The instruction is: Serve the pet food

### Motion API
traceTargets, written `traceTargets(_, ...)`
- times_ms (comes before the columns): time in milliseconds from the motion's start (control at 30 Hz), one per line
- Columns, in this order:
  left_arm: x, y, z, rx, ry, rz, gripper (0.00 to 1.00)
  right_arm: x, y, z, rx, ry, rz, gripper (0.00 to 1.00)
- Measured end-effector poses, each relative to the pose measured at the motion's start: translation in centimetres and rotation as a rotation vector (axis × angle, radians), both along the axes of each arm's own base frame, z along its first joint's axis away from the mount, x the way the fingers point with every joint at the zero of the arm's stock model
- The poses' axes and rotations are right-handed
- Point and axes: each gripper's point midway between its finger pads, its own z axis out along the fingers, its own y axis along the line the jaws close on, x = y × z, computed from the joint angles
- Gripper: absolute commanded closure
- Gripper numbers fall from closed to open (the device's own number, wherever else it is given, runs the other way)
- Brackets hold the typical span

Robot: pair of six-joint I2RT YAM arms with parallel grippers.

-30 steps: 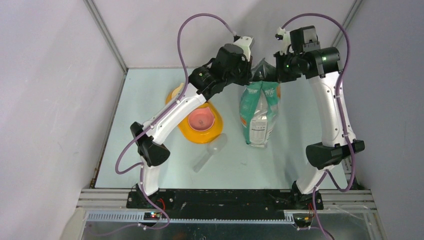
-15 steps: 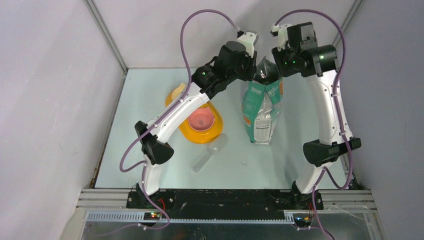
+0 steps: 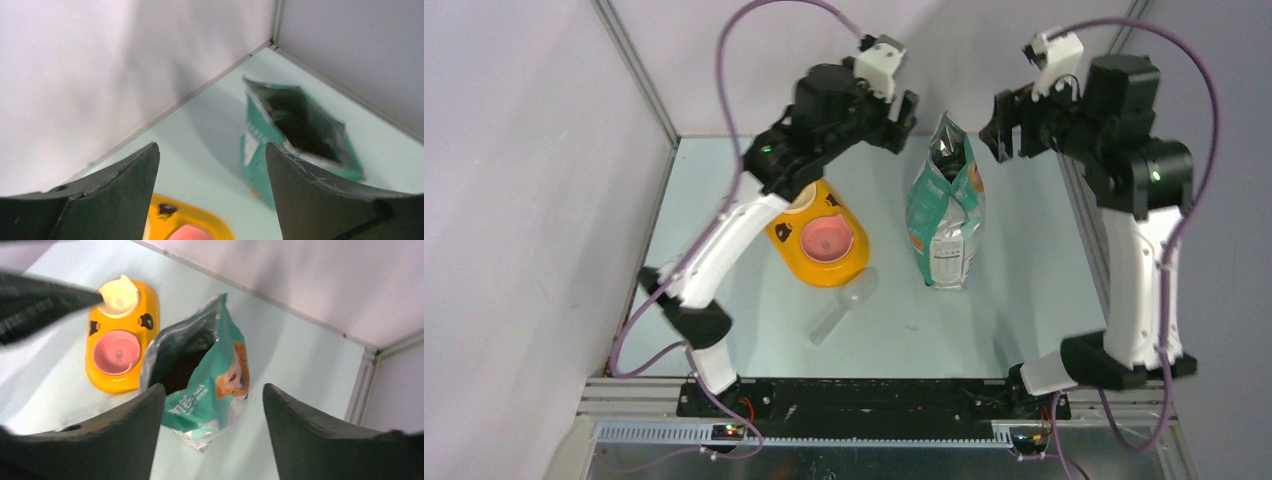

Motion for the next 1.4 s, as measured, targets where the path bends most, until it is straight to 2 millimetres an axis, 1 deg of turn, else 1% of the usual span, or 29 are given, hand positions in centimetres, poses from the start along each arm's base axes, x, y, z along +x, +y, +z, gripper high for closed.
traceTargets(67,-1.2,3.3,1.3,0.030,-0.044,0.007,0.10,-2.3,-0.1,-0.1,-0.010,-0.050,0.055,0.12)
traceTargets(100,-1.8,5.4,1.7,0.050,-0.064,0.013,0.08,-3.4,-0.1,-0.4,-0.020,-0.069,0.079,0.11)
traceTargets(133,-2.5,7.0,1.7,0.066,-0.075,0.008,0.07,-4.7,-0.1,-1.1,-0.035,-0.102,0.115,0.11)
traceTargets(167,-3.4,9.0,1.3,0.089,-0.079,0.003,0.06,-6.1,-0.1,-2.0,-0.050,-0.124,0.150,0.10)
traceTargets(200,-4.3,10.7,0.1,0.119,-0.071,-0.006,0.06,-7.1,0.2,-3.2,-0.064,-0.137,0.190,0.10)
traceTargets(233,-5.4,11.9,-1.2,0.148,-0.058,-0.024,0.06,-8.3,0.5,-4.1,-0.073,-0.149,0.229,0.10)
traceTargets(267,-6.4,12.4,-2.8,0.180,-0.034,-0.053,0.06,-9.2,0.7,-4.9,-0.079,-0.165,0.264,0.10)
traceTargets(333,-9.0,12.6,-7.3,0.238,0.032,-0.150,0.08,-10.6,1.3,-6.2,-0.078,-0.171,0.322,0.12)
traceTargets(400,-11.4,12.6,-12.8,0.287,0.133,-0.241,0.11,-11.3,2.0,-7.8,-0.069,-0.147,0.379,0.14)
traceTargets(467,-13.2,12.8,-18.6,0.336,0.263,-0.303,0.17,-11.6,2.7,-9.7,-0.057,-0.101,0.435,0.14)
traceTargets(500,-13.9,12.9,-21.2,0.357,0.320,-0.321,0.18,-11.8,3.0,-10.9,-0.052,-0.076,0.462,0.14)
traceTargets(567,-15.6,13.7,-27.3,0.408,0.467,-0.337,0.21,-12.6,3.5,-14.0,-0.038,-0.009,0.509,0.14)
traceTargets(600,-16.5,14.3,-29.7,0.428,0.538,-0.334,0.22,-13.1,3.6,-16.1,-0.027,0.044,0.526,0.13)
traceTargets(667,-17.7,14.9,-32.9,0.452,0.634,-0.325,0.23,-14.1,3.7,-19.0,-0.011,0.124,0.543,0.13)
traceTargets(700,-18.3,15.2,-34.3,0.457,0.679,-0.317,0.23,-14.4,3.7,-19.9,-0.006,0.152,0.545,0.14)
traceTargets(767,-18.9,15.3,-36.1,0.455,0.734,-0.297,0.26,-15.2,3.7,-21.5,0.007,0.199,0.549,0.14)
traceTargets(833,-19.1,15.1,-37.3,0.446,0.761,-0.271,0.31,-15.7,3.7,-21.9,0.013,0.212,0.552,0.14)
traceTargets(967,-18.6,14.7,-39.0,0.443,0.783,-0.200,0.47,-16.1,3.7,-21.6,0.013,0.191,0.554,0.14)
traceTargets(1000,-18.5,14.5,-39.3,0.437,0.790,-0.188,0.54,-16.2,3.7,-21.5,0.014,0.188,0.553,0.14)
traceTargets(1033,-18.3,14.3,-39.7,0.438,0.796,-0.176,0.58,-16.3,3.6,-21.4,0.015,0.183,0.552,0.14)
traceTargets(1067,-18.2,14.0,-40.0,0.442,0.798,-0.168,0.64,-16.3,3.6,-21.3,0.015,0.177,0.551,0.14)
traceTargets(1200,-18.5,12.9,-41.3,0.480,0.812,-0.169,0.73,-16.2,3.7,-21.0,0.018,0.160,0.548,0.14)
traceTargets(1233,-18.6,12.7,-41.6,0.489,0.818,-0.166,0.78,-16.2,3.7,-21.0,0.018,0.159,0.547,0.14)
traceTargets(1300,-18.6,12.2,-42.0,0.505,0.835,-0.169,0.83,-16.1,3.7,-20.9,0.018,0.155,0.544,0.13)
traceTargets(1400,-18.1,11.5,-42.4,0.522,0.843,-0.160,0.88,-16.0,3.6,-20.9,0.015,0.149,0.536,0.14)
